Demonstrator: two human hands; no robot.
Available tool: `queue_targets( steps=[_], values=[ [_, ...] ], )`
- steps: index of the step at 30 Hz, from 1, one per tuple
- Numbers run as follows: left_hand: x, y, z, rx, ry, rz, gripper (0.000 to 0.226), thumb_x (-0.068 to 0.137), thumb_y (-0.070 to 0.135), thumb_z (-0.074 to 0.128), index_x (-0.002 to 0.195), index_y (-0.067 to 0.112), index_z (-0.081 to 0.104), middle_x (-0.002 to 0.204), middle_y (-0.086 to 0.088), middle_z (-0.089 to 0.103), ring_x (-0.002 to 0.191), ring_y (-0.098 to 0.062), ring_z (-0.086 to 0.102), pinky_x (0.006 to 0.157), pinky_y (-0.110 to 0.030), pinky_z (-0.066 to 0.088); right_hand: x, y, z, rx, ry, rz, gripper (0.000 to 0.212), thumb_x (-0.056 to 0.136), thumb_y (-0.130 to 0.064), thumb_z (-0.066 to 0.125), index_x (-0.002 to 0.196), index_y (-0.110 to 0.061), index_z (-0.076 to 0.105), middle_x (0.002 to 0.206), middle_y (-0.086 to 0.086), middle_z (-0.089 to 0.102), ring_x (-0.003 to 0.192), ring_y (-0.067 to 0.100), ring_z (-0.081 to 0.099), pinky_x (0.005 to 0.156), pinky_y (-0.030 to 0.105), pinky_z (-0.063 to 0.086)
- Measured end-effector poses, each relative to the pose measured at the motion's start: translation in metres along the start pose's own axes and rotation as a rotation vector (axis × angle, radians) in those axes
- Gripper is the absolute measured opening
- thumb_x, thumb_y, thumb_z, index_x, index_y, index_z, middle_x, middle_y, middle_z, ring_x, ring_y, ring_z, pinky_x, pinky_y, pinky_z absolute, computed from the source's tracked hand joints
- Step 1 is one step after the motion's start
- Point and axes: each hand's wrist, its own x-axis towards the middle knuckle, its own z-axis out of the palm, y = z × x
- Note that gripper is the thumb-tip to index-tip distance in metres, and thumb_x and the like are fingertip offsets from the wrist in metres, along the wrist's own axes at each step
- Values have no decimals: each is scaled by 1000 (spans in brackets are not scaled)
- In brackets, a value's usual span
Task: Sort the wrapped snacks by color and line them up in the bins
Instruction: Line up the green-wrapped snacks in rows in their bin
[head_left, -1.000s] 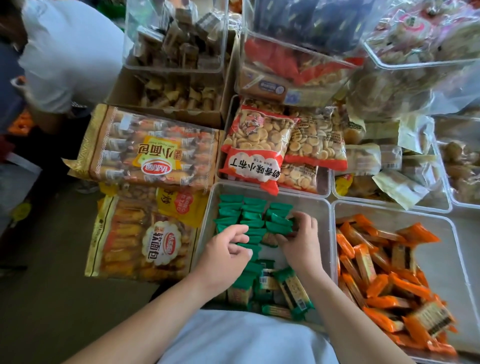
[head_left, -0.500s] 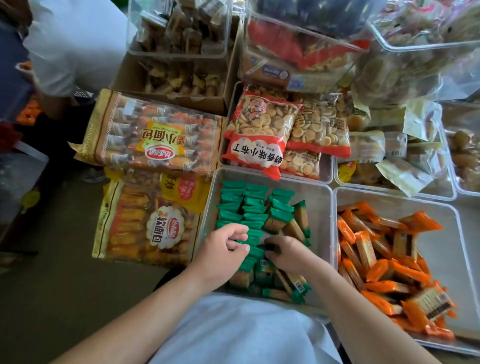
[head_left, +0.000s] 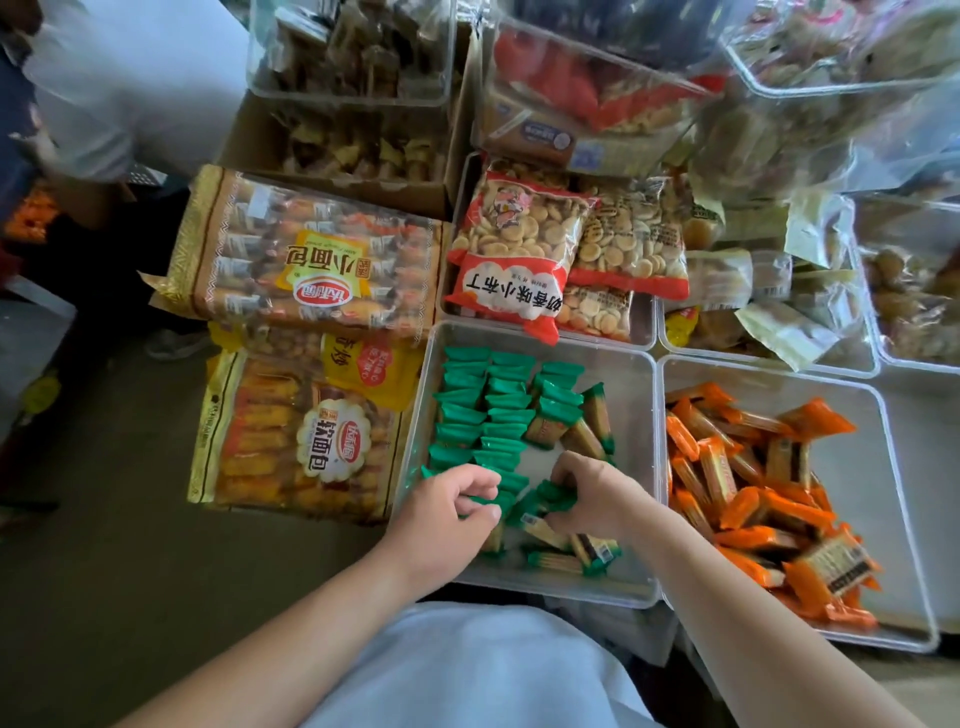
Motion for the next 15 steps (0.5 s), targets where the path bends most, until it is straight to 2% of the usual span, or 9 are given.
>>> queue_targets(
  steps=[2, 7, 10, 13, 15],
  values=[
    [-1, -2, -6, -7, -9, 13, 29, 97, 19, 69, 119, 37, 65, 115, 19, 69, 101, 3, 68, 96, -21, 54, -12, 1, -4, -44, 91, 22, 51, 75, -47, 80, 115, -34, 51, 109, -6, 66, 95, 20, 65, 83, 39, 60],
    [0, 3, -11, 6, -18, 70, 29, 96, 19, 70, 120, 35, 68, 115, 18, 71, 99, 7, 67, 96, -19, 54, -46, -7, -13, 23, 311, 37, 59, 84, -45, 76, 138, -36, 53, 122, -4, 69, 103, 21, 68, 81, 33, 60],
    [5, 15, -11, 33, -47, 131, 40, 94, 23, 73, 130, 37, 62, 128, 18, 65, 110, 6, 63, 101, -25, 55, -66, -10, -23, 211, 447, -7, 51, 82, -44, 81, 127, -41, 57, 120, -12, 70, 101, 15, 69, 84, 32, 61],
    [9, 30, -14, 104, -94, 221, 68, 90, 29, 80, 150, 37, 48, 144, 23, 46, 128, 2, 48, 111, -27, 46, -89, -18, -32, 363, 485, -74, 47, 82, -36, 86, 123, -37, 62, 114, -23, 66, 99, -2, 65, 79, 10, 54],
    [10, 41, -16, 154, -149, 278, 75, 89, 31, 81, 154, 39, 44, 141, 27, 41, 128, 3, 41, 111, -23, 37, -103, -27, -34, 445, 493, -103, 44, 82, -31, 87, 119, -37, 63, 111, -26, 65, 98, -7, 63, 74, 5, 51]
  ],
)
